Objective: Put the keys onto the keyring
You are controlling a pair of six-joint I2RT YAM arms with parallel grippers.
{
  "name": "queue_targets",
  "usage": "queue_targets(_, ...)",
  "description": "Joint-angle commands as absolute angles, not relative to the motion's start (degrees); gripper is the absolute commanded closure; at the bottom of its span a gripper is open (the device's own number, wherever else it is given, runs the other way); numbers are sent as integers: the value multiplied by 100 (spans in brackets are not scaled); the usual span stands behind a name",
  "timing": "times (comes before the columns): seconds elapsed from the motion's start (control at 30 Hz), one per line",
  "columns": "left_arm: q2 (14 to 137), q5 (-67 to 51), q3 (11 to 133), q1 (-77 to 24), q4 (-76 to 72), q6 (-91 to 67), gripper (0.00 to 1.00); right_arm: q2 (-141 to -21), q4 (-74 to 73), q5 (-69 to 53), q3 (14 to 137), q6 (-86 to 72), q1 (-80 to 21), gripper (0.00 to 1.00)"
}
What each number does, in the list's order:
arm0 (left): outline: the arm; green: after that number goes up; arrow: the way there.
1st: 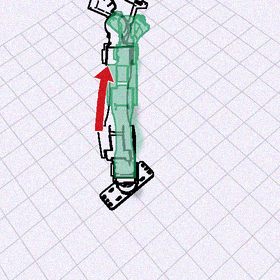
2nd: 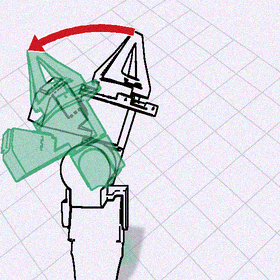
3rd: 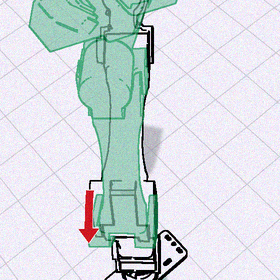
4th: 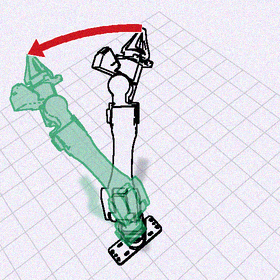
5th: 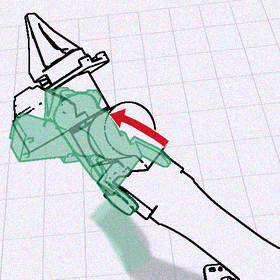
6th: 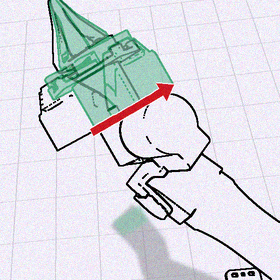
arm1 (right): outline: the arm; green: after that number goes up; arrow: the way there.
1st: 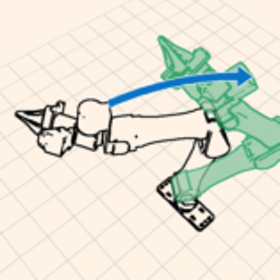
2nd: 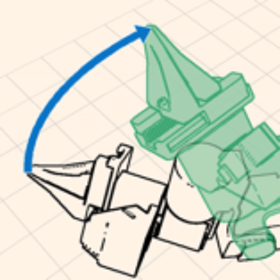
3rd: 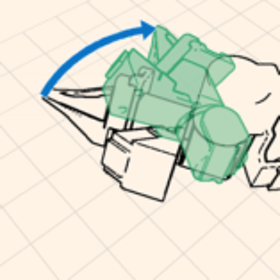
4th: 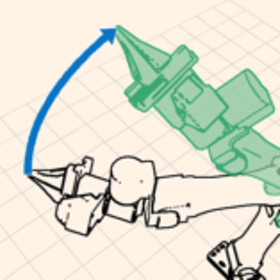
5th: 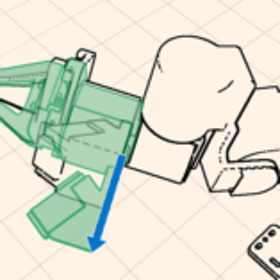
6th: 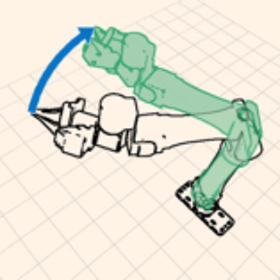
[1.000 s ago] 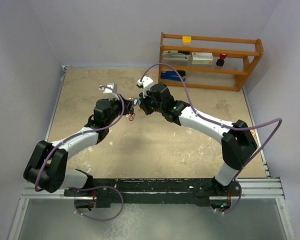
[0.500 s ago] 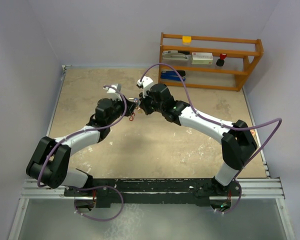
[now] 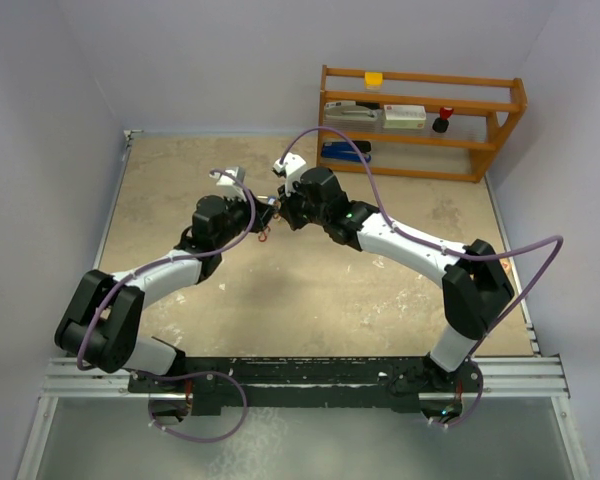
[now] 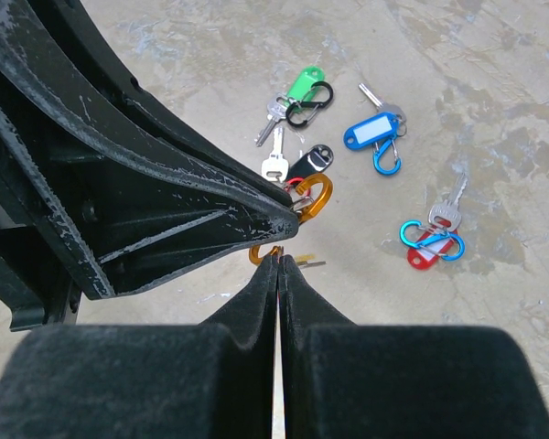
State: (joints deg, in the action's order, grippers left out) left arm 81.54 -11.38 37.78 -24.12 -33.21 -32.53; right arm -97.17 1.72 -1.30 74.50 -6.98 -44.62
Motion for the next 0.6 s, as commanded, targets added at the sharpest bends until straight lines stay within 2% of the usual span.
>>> queue_targets(0.0, 8154, -1295, 4034, -2387, -3643, -3307, 100, -9711, 369, -290, 7637, -612, -4464, 100)
queue_targets(0.57, 8266, -1409, 4117, -2392, -3597, -3259, 100, -9729, 367, -267, 7653, -583, -4459, 100)
